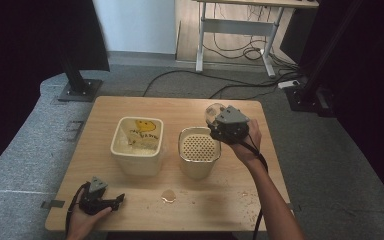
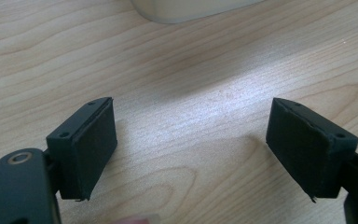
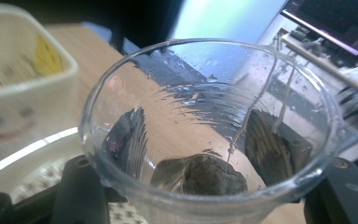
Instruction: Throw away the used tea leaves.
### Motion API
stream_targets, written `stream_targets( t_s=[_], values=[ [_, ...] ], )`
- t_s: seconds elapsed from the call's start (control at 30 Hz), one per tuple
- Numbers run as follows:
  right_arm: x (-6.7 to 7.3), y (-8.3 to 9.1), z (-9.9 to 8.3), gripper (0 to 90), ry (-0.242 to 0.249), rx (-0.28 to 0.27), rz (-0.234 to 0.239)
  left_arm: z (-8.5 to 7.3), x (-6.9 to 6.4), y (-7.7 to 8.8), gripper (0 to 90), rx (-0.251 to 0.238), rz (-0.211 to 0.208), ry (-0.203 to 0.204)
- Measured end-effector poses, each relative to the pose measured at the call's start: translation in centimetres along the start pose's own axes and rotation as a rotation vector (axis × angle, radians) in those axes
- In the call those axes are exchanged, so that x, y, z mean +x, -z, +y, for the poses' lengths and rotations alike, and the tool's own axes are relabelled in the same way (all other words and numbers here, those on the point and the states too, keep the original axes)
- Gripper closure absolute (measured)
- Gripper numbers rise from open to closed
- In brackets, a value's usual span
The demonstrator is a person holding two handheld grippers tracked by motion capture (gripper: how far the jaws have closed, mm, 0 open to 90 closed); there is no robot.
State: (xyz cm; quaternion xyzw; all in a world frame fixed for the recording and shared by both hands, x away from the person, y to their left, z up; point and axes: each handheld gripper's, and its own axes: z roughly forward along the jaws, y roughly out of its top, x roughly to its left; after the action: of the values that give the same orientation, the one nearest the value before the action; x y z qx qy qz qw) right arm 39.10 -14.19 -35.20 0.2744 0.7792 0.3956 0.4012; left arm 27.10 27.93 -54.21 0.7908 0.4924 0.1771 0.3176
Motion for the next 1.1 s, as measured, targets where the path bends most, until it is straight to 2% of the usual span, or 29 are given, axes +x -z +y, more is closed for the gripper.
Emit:
stream_targets(
  t_s=[0.03,0.07,0.13,0.17,0.2,0.27,0.3,0.37,0.4,0.47,0.5,0.53,0.57,0.6,0.63,0.67,0.77,0.83,0.87,0.9,0.97,1.0,1.03,1.07,1.1],
  values=[
    [0.0,0.0,0.0,38.8,0.0,0.0,0.0,0.0,0.0,0.0,16.1,-0.001,-0.001,-0.002],
    [0.3,-0.1,0.3,38.7,0.082,0.023,-0.02,0.0,0.0,0.1,16.1,-0.001,-0.002,-0.003],
    [0.7,-0.2,0.5,38.6,0.145,0.04,-0.037,0.0,0.1,0.1,16.1,0.0,0.001,-0.001],
    [0.7,-0.2,0.5,38.6,0.145,0.04,-0.037,0.0,0.1,0.1,16.1,0.0,0.001,-0.001],
    [1.2,-0.5,0.6,38.5,0.224,0.074,-0.065,0.0,0.2,0.1,16.1,-0.003,0.001,0.004],
    [1.6,-0.8,0.7,38.5,0.292,0.107,-0.08,0.0,0.3,0.2,16.1,-0.004,0.001,0.005],
    [1.6,-0.8,0.7,38.5,0.292,0.107,-0.08,0.0,0.3,0.2,16.1,-0.004,0.001,0.005],
    [2.2,-1.3,0.7,38.5,0.39,0.139,-0.102,-0.1,0.3,0.2,16.1,-0.004,0.002,0.007],
    [2.9,-1.6,0.6,38.5,0.472,0.163,-0.118,-0.1,0.3,0.2,16.1,-0.002,0.002,0.008],
    [3.6,-2.0,0.4,38.6,0.576,0.188,-0.134,0.0,0.3,0.2,16.1,-0.003,0.002,0.009],
    [3.6,-2.0,0.4,38.6,0.576,0.188,-0.134,0.0,0.3,0.2,16.2,-0.003,0.002,0.009],
    [4.3,-2.4,0.2,38.6,0.678,0.218,-0.15,0.0,0.3,0.2,16.1,-0.002,0.0,0.007],
    [4.6,-2.6,0.1,38.6,0.735,0.237,-0.161,0.0,0.3,0.2,16.1,-0.002,0.0,0.006],
    [4.8,-2.7,0.0,38.5,0.766,0.25,-0.16,0.0,0.3,0.2,16.1,-0.002,0.001,0.005],
    [4.8,-2.7,0.0,38.5,0.766,0.25,-0.16,0.0,0.3,0.2,16.1,-0.002,0.001,0.005],
    [5.4,-3.0,-0.2,38.9,0.854,0.27,-0.182,0.0,0.3,0.2,16.1,-0.002,0.0,0.005],
    [6.0,-3.4,-0.4,39.0,0.975,0.299,-0.201,0.0,0.3,0.2,16.1,-0.001,-0.001,0.004],
    [6.4,-3.7,-0.6,39.1,1.074,0.317,-0.232,0.0,0.3,0.2,16.1,-0.002,-0.001,0.004],
    [6.4,-3.7,-0.6,39.1,1.074,0.317,-0.232,0.0,0.3,0.2,16.1,-0.002,-0.001,0.004],
    [6.9,-3.9,-0.9,39.1,1.15,0.342,-0.243,0.0,0.4,0.2,16.1,-0.002,-0.001,0.005],
    [7.3,-4.2,-1.1,39.2,1.223,0.339,-0.248,0.0,0.4,0.3,16.1,-0.002,0.0,0.005],
    [7.3,-4.2,-1.1,39.2,1.223,0.339,-0.248,0.0,0.4,0.3,16.1,-0.002,0.0,0.005],
    [7.6,-4.3,-1.2,39.2,1.259,0.342,-0.254,0.0,0.5,0.3,16.1,-0.002,-0.001,0.006],
    [8.0,-4.5,-1.4,39.3,1.33,0.353,-0.266,0.0,0.5,0.3,16.1,-0.001,-0.001,0.006],
    [8.1,-4.6,-1.4,39.3,1.367,0.352,-0.272,0.0,0.4,0.3,16.1,-0.001,-0.001,0.006]
  ],
)
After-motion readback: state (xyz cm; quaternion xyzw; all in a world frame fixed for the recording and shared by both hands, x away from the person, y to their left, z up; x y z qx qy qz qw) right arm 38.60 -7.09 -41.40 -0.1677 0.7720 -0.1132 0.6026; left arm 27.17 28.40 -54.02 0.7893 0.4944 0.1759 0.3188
